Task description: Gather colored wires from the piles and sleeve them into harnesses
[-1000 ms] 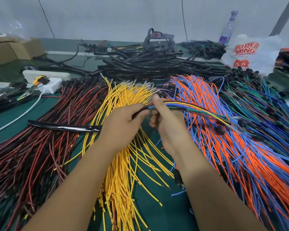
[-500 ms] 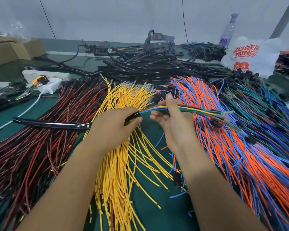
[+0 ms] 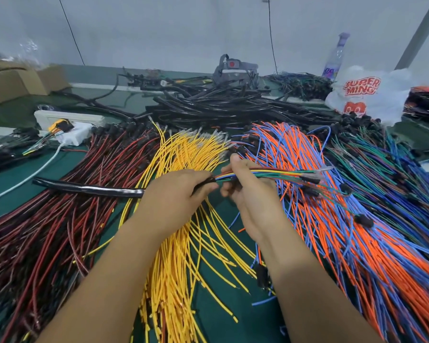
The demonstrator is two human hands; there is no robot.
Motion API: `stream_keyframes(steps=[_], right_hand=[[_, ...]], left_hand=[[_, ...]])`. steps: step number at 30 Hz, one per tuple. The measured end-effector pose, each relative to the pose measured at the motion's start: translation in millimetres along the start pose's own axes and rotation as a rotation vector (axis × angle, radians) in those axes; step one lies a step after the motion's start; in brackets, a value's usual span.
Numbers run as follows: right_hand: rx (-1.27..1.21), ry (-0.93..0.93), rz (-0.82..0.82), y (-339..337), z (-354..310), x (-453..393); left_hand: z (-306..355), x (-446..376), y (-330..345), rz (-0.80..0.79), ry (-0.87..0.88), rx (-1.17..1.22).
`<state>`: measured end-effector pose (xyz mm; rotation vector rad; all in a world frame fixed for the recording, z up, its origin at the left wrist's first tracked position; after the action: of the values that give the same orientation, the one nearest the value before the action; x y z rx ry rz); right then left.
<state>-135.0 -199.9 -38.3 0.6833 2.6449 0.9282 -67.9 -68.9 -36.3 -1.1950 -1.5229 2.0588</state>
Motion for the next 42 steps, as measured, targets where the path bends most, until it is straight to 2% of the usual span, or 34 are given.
stream_keyframes(steps=[5, 12, 14, 18, 20, 24, 27, 30, 38, 42], right_hand=[[-0.029, 0.004, 0.0, 1, 2, 0], [0.289, -0.036, -0.007, -3, 7, -2], [0.185, -0.003, -0.008, -1, 7, -2], [-0.212, 0.071, -0.026, 1, -3, -4], [-0.285, 0.055, -0.028, -1, -10, -5], [-0.158, -0.005, 0.035, -5, -11, -7], [-0.165, -0.01, 0.057, -1, -7, -5], [-0.186, 0.007, 0.026, 2, -4, -2], [0.028, -0.017, 0.002, 3, -2, -1], [0.188, 0.017, 0.036, -2, -5, -1]], left_hand=[[-1, 2, -1, -0.006, -0.005, 0.112], [7, 2, 4, -0.002, -0.064, 0.292], [8, 1, 4, 0.046, -0.089, 0.349], [6, -1, 1, 0.121, -0.149, 0.431], [2, 1, -1, 0.125, -0.151, 0.381], [-4, 4, -5, 0.014, -0.037, 0.072], [-7, 3, -3, -0.058, -0.024, 0.034], [-6, 2, -1, -0.043, -0.046, 0.079], [-3, 4, -4, 0.052, 0.001, -0.053], [-9, 2, -3, 0.117, 0.022, 0.021]])
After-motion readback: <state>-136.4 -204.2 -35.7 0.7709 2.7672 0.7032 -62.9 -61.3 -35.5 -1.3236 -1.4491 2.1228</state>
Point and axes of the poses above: each hand's wrist, its own x-axis away from the middle knuckle, its own y-axis out of the palm, z = x × y, the point moved 1 cm from there along -x, towards the middle knuckle, and after that the axes turned 14 degrees about -x, right-handed, at the moved point
